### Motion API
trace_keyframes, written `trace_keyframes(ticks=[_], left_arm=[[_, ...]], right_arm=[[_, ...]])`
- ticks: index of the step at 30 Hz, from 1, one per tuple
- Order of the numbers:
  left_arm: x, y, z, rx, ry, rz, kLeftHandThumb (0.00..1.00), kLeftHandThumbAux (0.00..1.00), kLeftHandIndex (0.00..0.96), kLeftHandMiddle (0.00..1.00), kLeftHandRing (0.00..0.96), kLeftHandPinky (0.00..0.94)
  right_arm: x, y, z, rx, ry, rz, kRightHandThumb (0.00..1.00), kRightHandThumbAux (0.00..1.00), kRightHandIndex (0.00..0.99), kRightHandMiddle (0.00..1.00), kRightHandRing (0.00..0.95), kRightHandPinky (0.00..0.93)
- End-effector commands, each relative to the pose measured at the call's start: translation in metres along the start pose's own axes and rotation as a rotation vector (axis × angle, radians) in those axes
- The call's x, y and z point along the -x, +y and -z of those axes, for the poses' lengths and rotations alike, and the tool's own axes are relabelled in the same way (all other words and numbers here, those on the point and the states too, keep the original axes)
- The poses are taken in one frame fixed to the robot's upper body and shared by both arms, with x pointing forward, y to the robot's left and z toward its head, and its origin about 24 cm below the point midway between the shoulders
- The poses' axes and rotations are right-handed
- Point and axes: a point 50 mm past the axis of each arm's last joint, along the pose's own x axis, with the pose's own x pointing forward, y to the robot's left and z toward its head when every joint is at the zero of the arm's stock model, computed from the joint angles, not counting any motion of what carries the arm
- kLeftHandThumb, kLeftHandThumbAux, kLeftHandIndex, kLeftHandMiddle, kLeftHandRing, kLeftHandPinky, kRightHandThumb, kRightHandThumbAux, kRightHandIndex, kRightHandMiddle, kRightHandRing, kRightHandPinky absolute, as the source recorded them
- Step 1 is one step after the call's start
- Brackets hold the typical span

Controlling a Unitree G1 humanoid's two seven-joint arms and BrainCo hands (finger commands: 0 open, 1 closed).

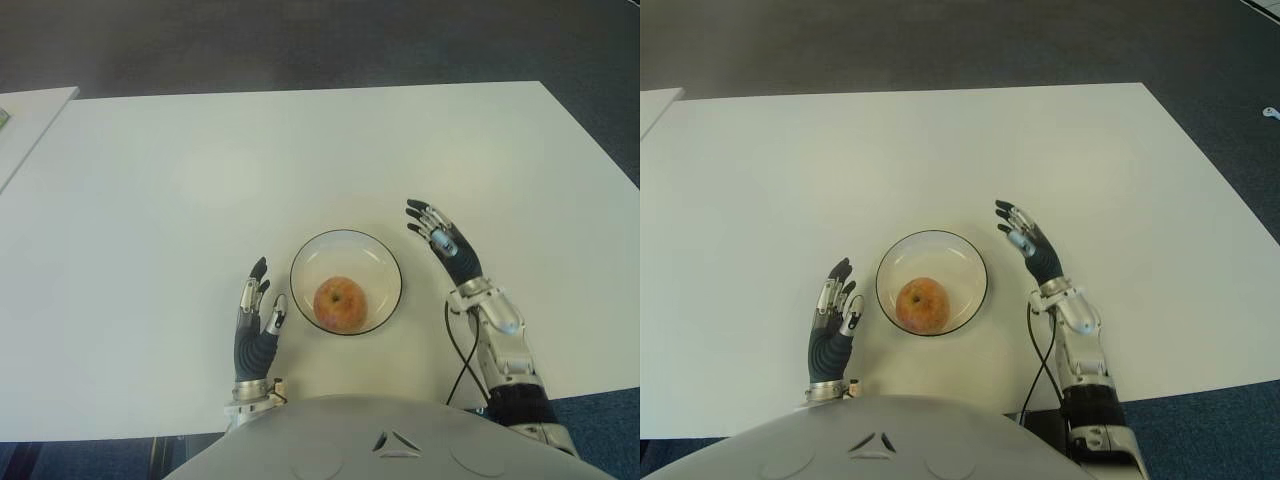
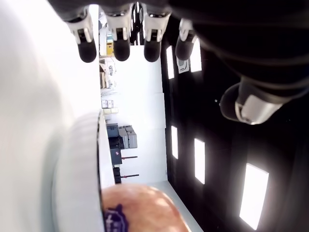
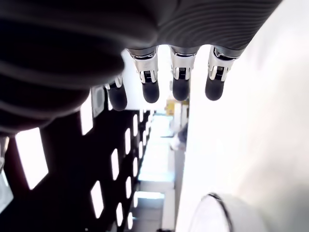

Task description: Put the apples into the plate.

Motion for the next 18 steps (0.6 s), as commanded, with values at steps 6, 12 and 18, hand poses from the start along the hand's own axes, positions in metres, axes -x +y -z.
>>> trace_keyframes(ticks=[6,12,18], left_arm=[[-0.003,0.015,0.002,-0.044,0.021,0.004,0.000,0.429,0.000,0.000,0.000,0.000],[-0.011,0.024,0.000,-0.093,0.002,-0.019,0.000,0.433,0.000,0.000,0.000,0.000],[-0.015,0.030,0.001,-0.118,-0.005,-0.038,0.000,0.435,0.000,0.000,0.000,0.000]], right_arm=[[0.018,0.008,0.017,-0.033,0.036,0.056,0.089,0.405,0.067,0.012,0.000,0.000],[0.021,0.016,0.022,-0.104,0.055,0.092,0.096,0.435,0.019,0.012,0.000,0.000],[0.025,0.026,0.026,-0.159,0.066,0.125,0.143,0.435,0.001,0.014,0.000,0.000]])
